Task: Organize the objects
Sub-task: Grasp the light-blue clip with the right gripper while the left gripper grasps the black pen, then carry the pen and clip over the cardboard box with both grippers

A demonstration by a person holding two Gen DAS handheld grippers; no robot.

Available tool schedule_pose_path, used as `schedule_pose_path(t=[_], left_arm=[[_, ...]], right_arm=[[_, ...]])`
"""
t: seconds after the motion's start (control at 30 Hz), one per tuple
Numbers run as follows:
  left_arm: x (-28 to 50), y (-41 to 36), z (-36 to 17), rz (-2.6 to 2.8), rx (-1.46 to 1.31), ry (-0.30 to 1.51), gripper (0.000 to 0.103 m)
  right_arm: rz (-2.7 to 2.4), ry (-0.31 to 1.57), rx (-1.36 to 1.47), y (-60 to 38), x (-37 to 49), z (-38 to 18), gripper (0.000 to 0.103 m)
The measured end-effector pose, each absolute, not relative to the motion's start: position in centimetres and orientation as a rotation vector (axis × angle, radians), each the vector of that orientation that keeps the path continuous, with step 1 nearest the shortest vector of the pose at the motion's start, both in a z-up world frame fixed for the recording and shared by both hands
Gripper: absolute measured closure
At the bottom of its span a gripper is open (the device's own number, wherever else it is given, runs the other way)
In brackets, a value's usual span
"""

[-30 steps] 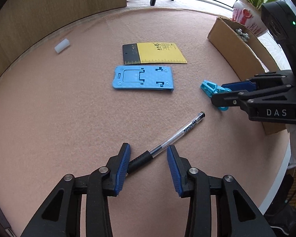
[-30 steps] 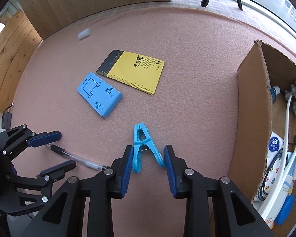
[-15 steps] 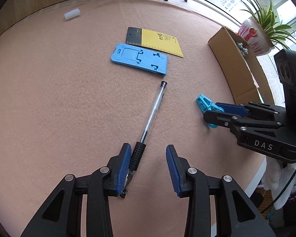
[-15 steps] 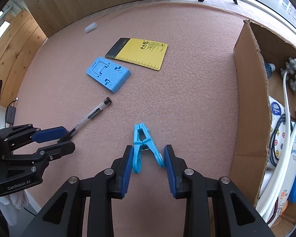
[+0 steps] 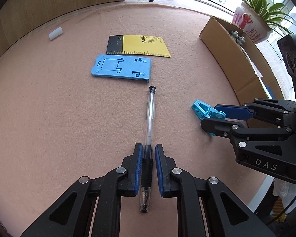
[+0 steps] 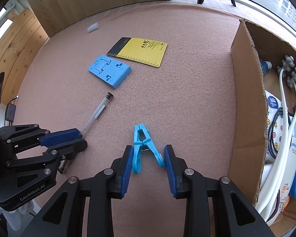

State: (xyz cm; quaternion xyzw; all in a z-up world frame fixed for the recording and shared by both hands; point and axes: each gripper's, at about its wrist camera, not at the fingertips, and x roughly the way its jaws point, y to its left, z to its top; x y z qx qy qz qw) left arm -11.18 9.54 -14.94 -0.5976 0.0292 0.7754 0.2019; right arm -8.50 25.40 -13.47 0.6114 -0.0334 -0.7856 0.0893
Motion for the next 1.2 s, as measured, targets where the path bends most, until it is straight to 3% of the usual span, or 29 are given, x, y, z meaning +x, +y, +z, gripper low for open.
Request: schedule_pose_path(t=[0.2,0.33,0.7,1.2], left_arm=[[-11.6,9.2,-15.6,2.178,-1.661,-0.045,0.092],[-11.8,8.3,-15.9,2.170,-1.668,-0.201,0.092],[-11.4,8.7,-12.8,2.179,-1.570,-0.320,0.092],[-14.7,18.3,-6.8,2.147,-1.386,-0.295,0.092]], right_arm=[[-2.359,-0.006,1.802,24.4,-8.2,-13.5,0.074],[-2.376,-0.066,1.785,25.0,-7.8,-13.4,0.075],[-2.443,-0.266,1.662,30.0,-4.6,-9.3,0.075],[-2.686,-0.473,1.509,39.4,-0.8,-3.2,0.075]])
